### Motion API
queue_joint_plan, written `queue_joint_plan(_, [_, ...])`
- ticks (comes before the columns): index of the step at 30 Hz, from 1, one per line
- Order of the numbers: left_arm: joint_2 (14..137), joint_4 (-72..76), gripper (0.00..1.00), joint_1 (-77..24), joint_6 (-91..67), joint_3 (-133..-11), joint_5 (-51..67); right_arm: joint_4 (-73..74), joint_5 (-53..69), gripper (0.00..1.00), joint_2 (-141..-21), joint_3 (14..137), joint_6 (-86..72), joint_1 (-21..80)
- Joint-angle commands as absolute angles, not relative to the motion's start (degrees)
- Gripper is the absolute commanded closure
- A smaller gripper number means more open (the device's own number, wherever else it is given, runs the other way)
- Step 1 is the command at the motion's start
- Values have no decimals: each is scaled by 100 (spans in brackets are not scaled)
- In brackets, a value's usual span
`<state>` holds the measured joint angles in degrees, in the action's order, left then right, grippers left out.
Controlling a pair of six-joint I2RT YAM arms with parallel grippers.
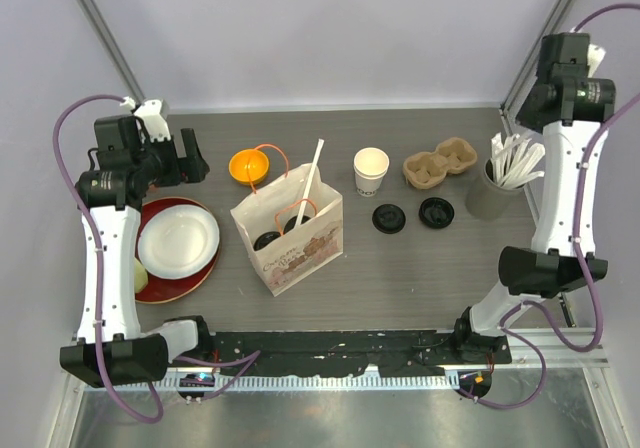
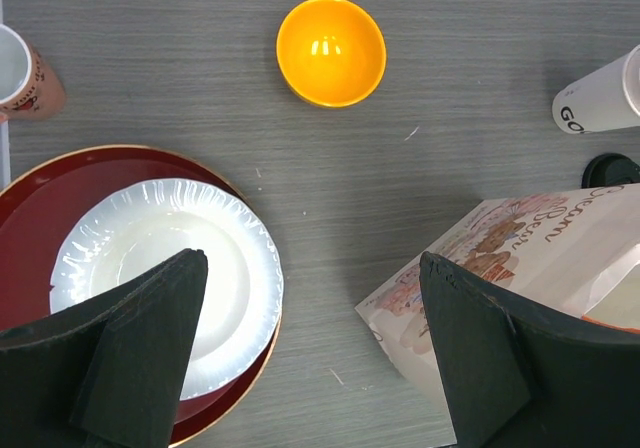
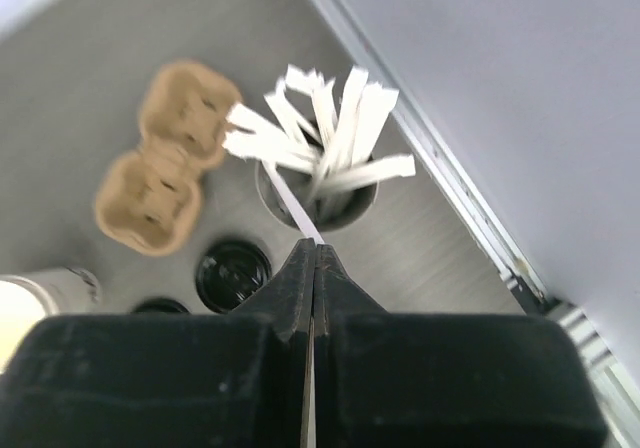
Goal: Pack the takeout coffee
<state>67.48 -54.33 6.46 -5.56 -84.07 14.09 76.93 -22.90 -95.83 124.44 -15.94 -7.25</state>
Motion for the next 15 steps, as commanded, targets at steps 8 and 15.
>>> queue_joint_plan(8, [6689,-4755,9,677,-650,-8420,1784,7305,-1733,99,-7887,12807,-2733,-738])
queue_joint_plan(15, [6487,-4764,9,677,-685,-8324,1767,6356,-381,99,-7900,13253,-3181,-729])
